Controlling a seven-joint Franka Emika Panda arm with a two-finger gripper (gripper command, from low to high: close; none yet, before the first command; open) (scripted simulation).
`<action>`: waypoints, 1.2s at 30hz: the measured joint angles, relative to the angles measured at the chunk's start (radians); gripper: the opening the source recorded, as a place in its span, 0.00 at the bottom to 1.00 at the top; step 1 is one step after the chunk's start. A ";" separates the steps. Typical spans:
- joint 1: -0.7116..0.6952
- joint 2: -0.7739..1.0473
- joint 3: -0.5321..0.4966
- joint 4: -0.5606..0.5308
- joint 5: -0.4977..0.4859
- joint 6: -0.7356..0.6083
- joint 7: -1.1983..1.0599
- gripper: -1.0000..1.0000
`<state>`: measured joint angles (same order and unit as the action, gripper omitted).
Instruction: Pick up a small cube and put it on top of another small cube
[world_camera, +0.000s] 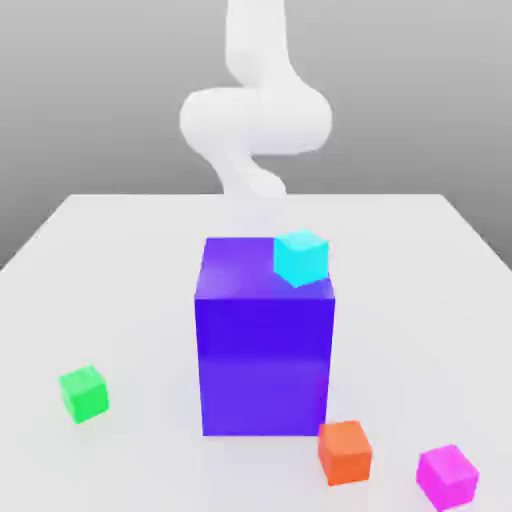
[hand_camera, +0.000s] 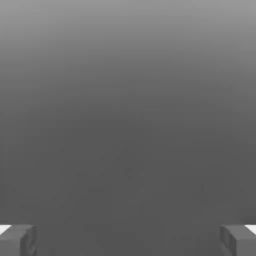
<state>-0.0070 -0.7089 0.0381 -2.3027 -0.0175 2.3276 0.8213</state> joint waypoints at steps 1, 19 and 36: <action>-0.003 0.039 0.016 -0.001 -0.009 0.012 0.010 0.50; 0.042 0.695 0.221 -0.020 -0.192 0.209 0.205 0.50; 0.194 1.214 0.187 0.003 -0.290 0.452 0.316 0.00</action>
<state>0.1869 0.5053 0.2250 -2.2995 -0.3073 2.7792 1.1370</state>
